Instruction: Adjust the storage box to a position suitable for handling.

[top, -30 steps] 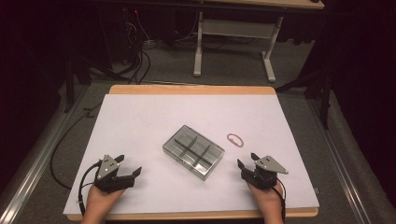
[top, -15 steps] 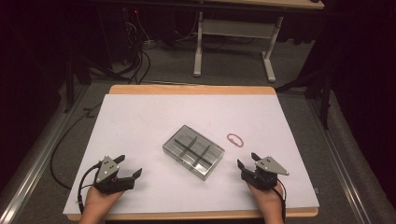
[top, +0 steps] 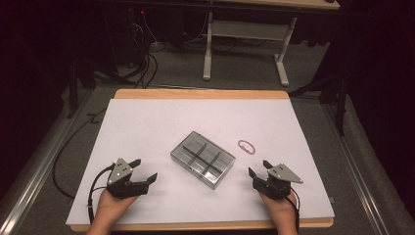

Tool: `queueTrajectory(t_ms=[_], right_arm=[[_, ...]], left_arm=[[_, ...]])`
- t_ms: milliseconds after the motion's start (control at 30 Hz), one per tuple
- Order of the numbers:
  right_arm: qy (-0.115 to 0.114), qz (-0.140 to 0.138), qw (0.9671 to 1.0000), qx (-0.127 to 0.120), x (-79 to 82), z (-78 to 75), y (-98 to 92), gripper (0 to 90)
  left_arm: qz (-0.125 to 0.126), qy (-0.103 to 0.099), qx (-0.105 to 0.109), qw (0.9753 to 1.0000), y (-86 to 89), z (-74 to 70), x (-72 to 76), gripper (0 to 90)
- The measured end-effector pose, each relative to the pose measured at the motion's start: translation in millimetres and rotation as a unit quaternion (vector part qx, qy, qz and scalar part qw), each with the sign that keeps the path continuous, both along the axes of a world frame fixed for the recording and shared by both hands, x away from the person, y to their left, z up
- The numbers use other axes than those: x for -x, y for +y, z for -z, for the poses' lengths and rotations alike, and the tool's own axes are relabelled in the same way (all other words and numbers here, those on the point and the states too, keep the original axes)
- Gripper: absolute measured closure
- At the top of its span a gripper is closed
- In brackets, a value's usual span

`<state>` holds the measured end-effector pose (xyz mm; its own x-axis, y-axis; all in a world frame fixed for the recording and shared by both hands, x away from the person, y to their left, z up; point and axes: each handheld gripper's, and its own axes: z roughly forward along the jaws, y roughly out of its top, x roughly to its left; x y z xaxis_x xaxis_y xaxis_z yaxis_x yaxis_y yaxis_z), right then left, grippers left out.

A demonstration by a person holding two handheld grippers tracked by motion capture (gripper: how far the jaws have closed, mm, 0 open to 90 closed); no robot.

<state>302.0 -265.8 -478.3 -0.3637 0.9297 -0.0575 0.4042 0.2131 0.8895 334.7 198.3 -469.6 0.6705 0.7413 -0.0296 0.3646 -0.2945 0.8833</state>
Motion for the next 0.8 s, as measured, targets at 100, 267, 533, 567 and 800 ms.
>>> queueTrajectory(t_ms=[100,267,533,567,800], right_arm=[[0.001,0.000,1.0000,0.001,-0.1,0.0,0.2,37.5],[0.000,-0.001,1.0000,0.000,0.0,0.0,-0.1,37.5],[0.000,-0.004,1.0000,-0.003,-0.1,0.0,-0.4,37.5],[0.001,-0.004,1.0000,-0.003,-0.1,0.0,-0.5,37.5],[0.003,-0.005,1.0000,-0.004,-0.4,-0.1,-0.8,37.4]], left_arm=[[0.004,0.019,-0.003,0.9998,-6.6,1.8,-8.1,23.0],[-0.001,0.018,0.002,0.9998,-13.3,3.6,-21.2,32.8],[-0.032,0.026,0.010,0.9991,-19.5,4.0,-45.9,57.9],[-0.033,0.021,0.004,0.9992,-22.0,3.9,-48.9,62.0],[-0.038,0.020,0.010,0.9990,-39.1,6.0,-63.3,90.0]])
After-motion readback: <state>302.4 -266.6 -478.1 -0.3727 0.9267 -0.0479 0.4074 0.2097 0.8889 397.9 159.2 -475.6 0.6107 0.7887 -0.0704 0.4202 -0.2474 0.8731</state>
